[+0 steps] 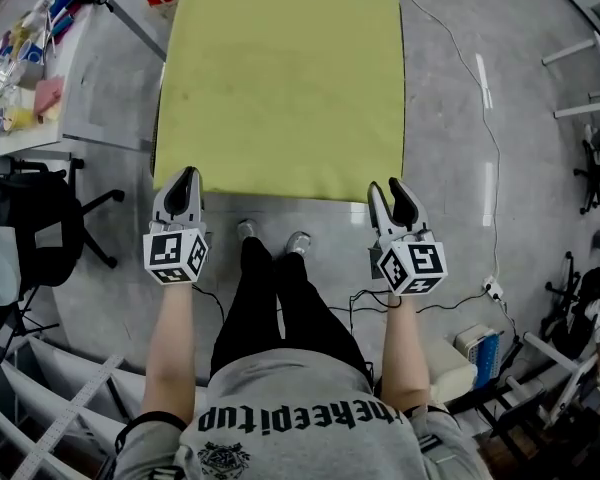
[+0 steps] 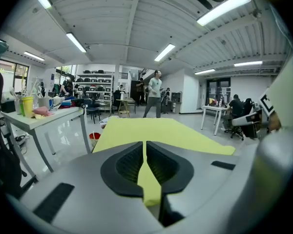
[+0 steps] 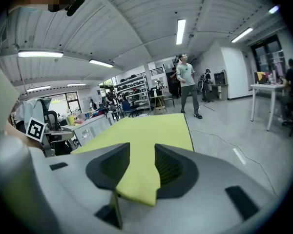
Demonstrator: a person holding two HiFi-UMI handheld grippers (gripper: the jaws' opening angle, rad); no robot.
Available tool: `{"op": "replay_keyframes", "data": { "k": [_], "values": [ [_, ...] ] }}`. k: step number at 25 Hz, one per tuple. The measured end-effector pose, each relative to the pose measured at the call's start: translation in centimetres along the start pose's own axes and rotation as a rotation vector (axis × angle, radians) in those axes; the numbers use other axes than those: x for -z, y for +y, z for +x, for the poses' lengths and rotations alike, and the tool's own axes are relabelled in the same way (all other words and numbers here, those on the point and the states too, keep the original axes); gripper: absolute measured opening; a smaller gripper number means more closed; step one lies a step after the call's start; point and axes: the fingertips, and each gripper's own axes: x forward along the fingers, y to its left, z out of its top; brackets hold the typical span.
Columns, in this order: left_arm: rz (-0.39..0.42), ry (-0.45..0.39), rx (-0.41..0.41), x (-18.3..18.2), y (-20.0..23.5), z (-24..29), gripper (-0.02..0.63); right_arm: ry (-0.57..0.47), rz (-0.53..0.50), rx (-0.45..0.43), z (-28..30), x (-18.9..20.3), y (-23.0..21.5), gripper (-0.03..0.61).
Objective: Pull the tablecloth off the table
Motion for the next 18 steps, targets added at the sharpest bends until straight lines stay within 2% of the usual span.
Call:
{"op": "replay_keyframes", "data": {
  "k": [5, 8, 18],
  "values": [
    [-0.001, 0.045, -0.012, 2.0, 1.1, 0.4, 0.018, 0.050, 0.023, 0.013, 0.5, 2.4, -0.6, 0.161],
    [-0.007, 0.070, -0.012, 3.1, 1.9, 0.8, 0.078, 0.083, 0.032, 0.025, 0.9, 3.9, -1.2, 0.169],
    [-0.023, 0.152, -0.041, 6.5, 4.6, 1.6, 0.124, 0.170, 0.066, 0.098, 1.4, 7.8, -3.4, 0.195]
  ]
}}
